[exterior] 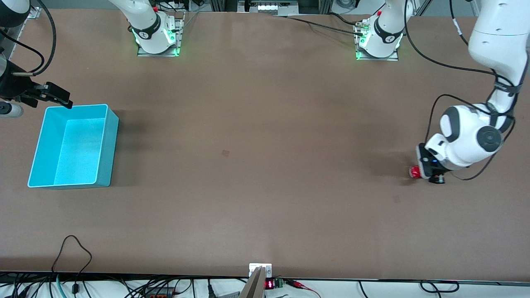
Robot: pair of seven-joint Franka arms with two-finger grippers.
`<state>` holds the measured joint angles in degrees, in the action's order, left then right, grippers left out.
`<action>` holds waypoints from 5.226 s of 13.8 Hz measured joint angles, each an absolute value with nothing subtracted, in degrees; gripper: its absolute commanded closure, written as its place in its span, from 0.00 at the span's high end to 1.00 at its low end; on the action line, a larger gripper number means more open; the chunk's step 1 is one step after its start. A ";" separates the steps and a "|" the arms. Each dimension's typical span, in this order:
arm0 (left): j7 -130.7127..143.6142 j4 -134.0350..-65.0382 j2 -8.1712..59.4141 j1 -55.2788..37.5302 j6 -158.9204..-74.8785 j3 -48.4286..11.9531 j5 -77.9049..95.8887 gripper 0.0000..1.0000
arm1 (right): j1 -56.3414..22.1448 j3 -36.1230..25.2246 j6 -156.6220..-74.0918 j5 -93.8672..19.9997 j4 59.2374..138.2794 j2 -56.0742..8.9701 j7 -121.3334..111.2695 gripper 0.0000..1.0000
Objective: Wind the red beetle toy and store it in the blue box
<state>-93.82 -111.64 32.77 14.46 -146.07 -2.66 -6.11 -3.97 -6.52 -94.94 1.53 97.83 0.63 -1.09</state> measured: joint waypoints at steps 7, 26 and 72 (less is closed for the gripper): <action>-101.07 -110.04 33.78 19.21 -146.08 -2.73 -6.11 0.17 | -3.98 -6.52 -94.94 1.53 97.83 0.63 -1.09 1.00; -91.27 -103.20 20.69 19.56 -118.52 -6.70 -6.09 1.00 | -4.06 -5.22 -95.12 1.50 96.18 0.64 -1.14 1.00; -3.59 -97.85 -0.32 -1.45 -98.28 2.56 1.80 1.00 | -1.65 -4.74 -111.65 -4.21 96.05 -27.09 -39.55 1.00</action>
